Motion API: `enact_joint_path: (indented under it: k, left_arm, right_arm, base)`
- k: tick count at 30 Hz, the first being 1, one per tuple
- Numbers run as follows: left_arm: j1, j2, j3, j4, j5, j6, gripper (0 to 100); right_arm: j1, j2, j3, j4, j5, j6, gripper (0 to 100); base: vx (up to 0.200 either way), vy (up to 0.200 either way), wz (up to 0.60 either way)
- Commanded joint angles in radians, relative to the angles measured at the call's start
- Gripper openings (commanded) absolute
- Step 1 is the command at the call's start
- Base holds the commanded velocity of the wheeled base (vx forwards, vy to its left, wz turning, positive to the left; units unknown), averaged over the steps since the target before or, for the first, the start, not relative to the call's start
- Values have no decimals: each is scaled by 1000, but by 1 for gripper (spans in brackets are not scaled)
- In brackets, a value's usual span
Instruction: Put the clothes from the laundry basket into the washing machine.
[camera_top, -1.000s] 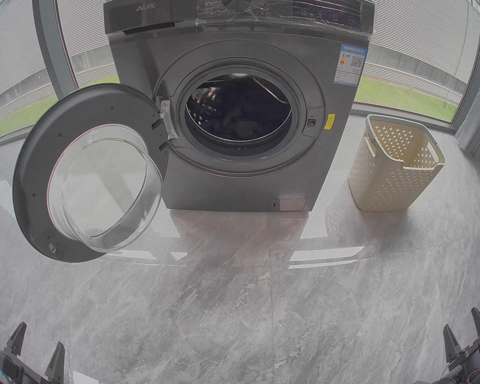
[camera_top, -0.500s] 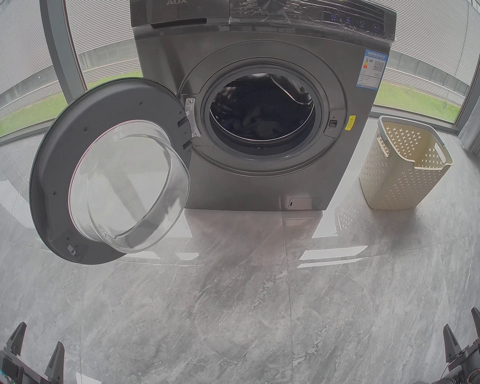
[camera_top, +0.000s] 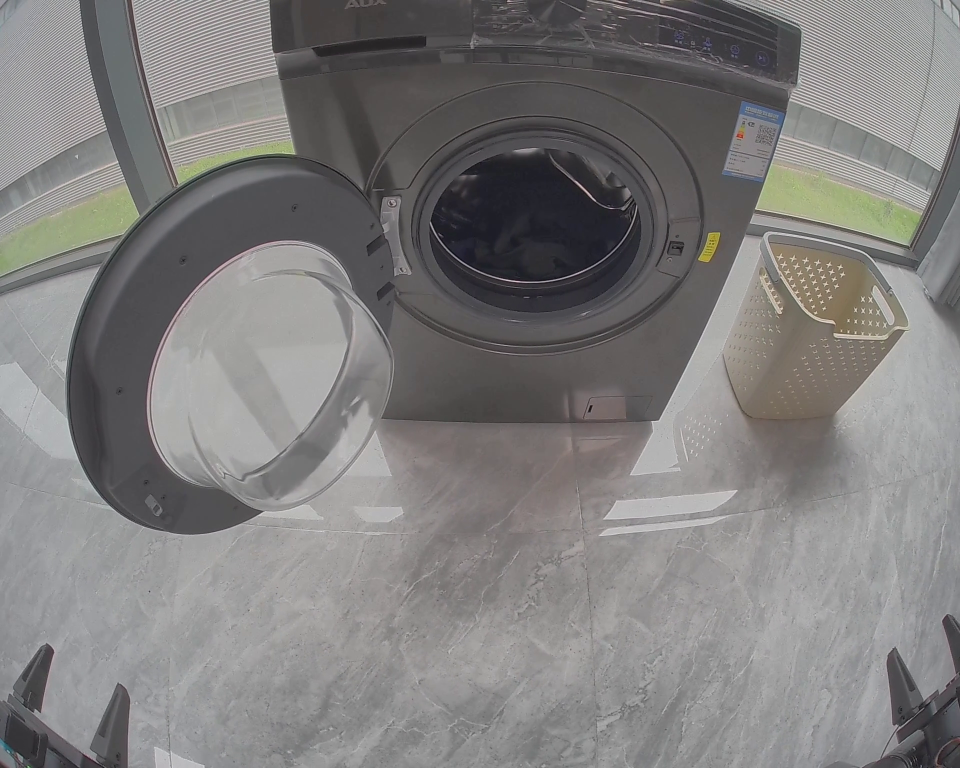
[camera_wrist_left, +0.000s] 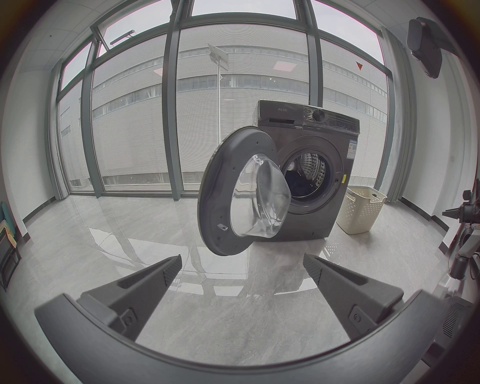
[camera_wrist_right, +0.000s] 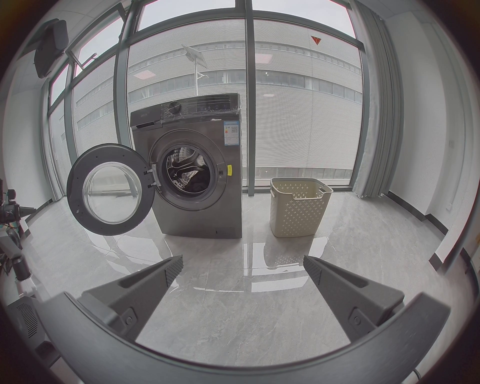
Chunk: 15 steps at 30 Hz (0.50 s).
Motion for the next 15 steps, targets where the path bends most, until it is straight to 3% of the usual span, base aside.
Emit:
enact_joint_path:
  k: [1, 4, 15]
  left_arm:
    - [1, -11, 18, 0, 0, 1, 100]
    - [1, -11, 18, 0, 0, 1, 100]
    - [1, -11, 18, 0, 0, 2, 100]
  right_arm:
    - [1, -4, 12, 0, 0, 0, 100]
    - [1, -4, 12, 0, 0, 0, 100]
    - [1, -4, 12, 0, 0, 0, 100]
  base:
    - [0, 200, 0]
    - [0, 200, 0]
    - [0, 0, 0]
